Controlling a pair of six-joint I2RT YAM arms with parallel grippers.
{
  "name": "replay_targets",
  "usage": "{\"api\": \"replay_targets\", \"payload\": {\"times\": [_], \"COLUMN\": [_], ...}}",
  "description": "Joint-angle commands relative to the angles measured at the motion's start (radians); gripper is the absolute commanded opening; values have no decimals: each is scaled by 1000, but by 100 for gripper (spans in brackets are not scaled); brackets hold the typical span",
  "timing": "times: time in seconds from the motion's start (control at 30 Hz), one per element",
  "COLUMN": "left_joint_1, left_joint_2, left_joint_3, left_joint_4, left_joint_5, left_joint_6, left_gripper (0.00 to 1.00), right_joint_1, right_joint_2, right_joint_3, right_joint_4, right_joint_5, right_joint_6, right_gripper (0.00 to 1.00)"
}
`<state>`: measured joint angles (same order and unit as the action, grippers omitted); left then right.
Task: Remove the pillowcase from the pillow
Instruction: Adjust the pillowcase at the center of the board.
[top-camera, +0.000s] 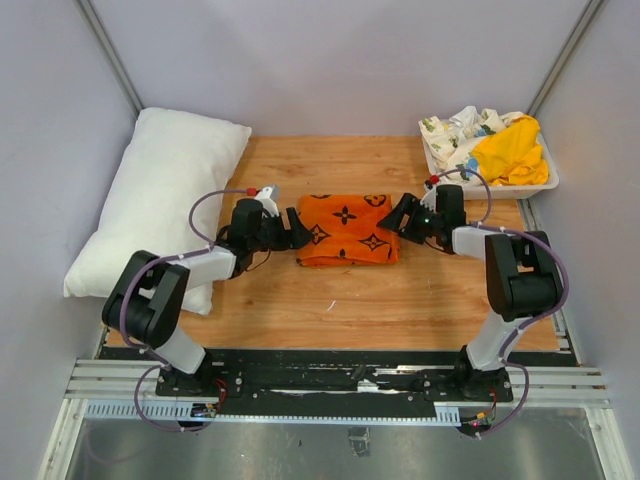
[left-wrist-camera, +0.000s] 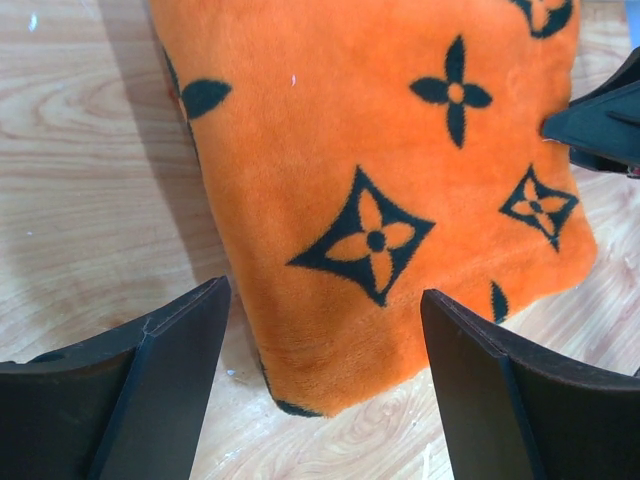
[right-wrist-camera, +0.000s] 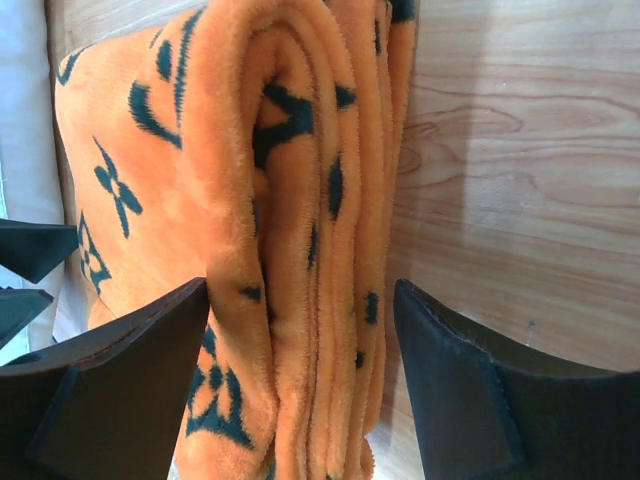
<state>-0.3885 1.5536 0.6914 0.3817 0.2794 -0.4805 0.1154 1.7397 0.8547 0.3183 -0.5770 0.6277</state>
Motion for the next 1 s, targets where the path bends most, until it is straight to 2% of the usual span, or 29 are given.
{"api": "replay_targets", "payload": {"times": [0.0, 0.23, 0.3, 0.43, 0.5, 0.67, 0.77, 0.8, 0.9, 0.97], "left_joint_1": [1, 1, 2, 1, 0, -2, -11, -18, -42, -41], "left_joint_2": [60, 205, 244, 350, 437, 633, 724, 752, 806, 792], "left_joint_3": [-19, 71, 125, 286, 397, 741, 940, 1008, 1194, 1235], "left_joint_4": [64, 74, 51, -18, -78, -200, -264, -297, -419, -454], "left_joint_5": [48, 37, 27, 30, 36, 100, 157, 167, 142, 110], "left_joint_6": [-34, -35, -25, 13, 44, 128, 190, 219, 304, 331], "left_gripper": [81, 78, 78, 77, 77, 76, 77, 78, 81, 84], "right_joint_1": [-1, 6, 7, 7, 9, 61, 157, 197, 318, 360], "right_joint_2": [38, 78, 74, 61, 46, -47, -142, -171, -252, -313], "right_joint_3": [32, 11, -15, -99, -164, -317, -387, -394, -348, -323], "right_joint_4": [40, 67, 78, 162, 226, 331, 341, 330, 213, 124], "right_joint_5": [-44, -41, -32, -26, 5, 159, 293, 327, 423, 489], "right_joint_6": [9, 24, 35, 132, 204, 362, 432, 435, 374, 285], "right_gripper": [72, 59, 51, 36, 32, 34, 42, 46, 67, 82]}}
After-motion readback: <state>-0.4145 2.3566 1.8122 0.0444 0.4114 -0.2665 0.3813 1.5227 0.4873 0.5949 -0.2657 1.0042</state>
